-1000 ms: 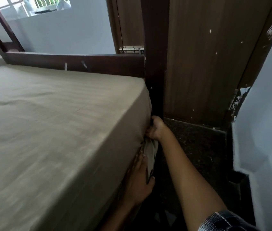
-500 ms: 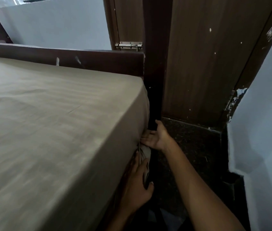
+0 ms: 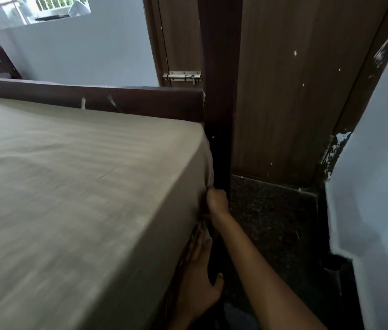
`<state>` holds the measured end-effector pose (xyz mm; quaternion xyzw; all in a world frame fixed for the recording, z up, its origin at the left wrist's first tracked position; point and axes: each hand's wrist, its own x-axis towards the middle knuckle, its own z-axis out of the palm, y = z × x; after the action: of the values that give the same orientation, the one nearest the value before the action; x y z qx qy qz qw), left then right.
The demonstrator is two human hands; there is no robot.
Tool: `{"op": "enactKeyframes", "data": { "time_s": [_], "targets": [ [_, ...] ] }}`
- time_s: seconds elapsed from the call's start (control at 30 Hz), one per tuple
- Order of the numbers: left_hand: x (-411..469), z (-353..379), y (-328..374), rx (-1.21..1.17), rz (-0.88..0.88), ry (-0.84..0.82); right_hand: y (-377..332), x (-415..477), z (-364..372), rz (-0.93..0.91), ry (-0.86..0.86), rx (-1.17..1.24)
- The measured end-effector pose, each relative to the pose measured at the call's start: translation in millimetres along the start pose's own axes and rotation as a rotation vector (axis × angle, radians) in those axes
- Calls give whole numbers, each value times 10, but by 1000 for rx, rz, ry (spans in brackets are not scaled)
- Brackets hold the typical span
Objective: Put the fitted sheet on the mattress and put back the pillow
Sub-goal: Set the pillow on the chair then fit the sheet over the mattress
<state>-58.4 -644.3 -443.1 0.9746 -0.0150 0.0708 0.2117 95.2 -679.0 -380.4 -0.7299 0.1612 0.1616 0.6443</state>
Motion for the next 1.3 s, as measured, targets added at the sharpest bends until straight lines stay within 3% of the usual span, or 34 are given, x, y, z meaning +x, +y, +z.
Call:
{"op": "enactKeyframes", "data": {
  "time_s": [0.07, 0.17, 0.3, 0.53, 0.77, 0.83, 0.93, 1.0, 1.13, 1.3],
  "targets": [
    [11, 31, -25, -21, 7, -2, 13, -108, -17, -230, 192, -138],
    [12, 43, -29, -32, 35, 23, -9, -250, 19, -373, 121, 112],
    [25, -34, 29, -59, 109, 46, 51, -99, 162, -288, -3, 324],
    [1, 11, 10, -30, 35, 45, 85, -20, 283, -133, -70, 517],
    [-17, 45, -59, 47, 50, -9, -55, -161, 155, -240, -144, 202],
    [-19, 57, -67, 51, 34, -23, -113, -203, -42, -305, -51, 56],
    [-4, 4, -26, 73, 34, 3, -131, -214, -258, -356, 135, 138],
    [-7, -31, 11, 117, -10, -68, -172, -259, -298, -392, 18, 285],
    [7, -27, 11, 115, -21, -88, -188, -289, -139, -387, -232, 328],
    [23, 50, -45, 93, -32, -87, -198, -177, 22, -376, -246, 320]
  ]
}}
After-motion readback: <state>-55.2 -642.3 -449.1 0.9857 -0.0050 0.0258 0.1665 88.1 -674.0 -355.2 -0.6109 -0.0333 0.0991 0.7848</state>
